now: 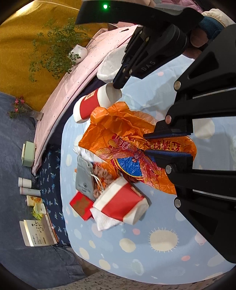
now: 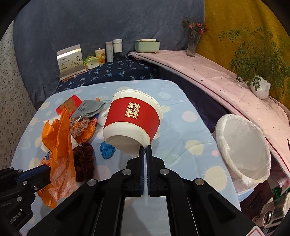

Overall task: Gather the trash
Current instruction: 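Carry the orange bag and red cup to the wastebasket and release both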

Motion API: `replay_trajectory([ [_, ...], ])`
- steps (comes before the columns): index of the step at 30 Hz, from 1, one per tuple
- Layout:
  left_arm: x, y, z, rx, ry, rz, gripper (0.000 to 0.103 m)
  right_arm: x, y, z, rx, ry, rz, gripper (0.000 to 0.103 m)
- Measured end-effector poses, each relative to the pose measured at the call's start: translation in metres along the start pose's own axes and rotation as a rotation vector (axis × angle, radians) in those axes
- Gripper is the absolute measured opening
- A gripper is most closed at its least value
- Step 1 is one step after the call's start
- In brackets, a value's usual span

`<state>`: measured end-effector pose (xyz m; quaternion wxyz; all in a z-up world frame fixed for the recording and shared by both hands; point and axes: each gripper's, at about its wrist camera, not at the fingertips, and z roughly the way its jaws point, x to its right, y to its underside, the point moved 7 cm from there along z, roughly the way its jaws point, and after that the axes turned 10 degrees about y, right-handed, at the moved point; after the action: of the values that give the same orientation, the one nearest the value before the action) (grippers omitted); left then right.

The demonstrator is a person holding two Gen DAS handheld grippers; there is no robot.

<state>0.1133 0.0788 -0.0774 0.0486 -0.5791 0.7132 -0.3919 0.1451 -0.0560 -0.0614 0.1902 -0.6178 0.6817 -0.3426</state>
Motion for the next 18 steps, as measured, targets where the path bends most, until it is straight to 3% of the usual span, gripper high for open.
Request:
replay_trajectory([
  [18,0.144,-0.048,0.042,0.022,0.128,0.194,0.012,0.156,-0.011,-0.015,0.053,0.155,0.179,0.002],
])
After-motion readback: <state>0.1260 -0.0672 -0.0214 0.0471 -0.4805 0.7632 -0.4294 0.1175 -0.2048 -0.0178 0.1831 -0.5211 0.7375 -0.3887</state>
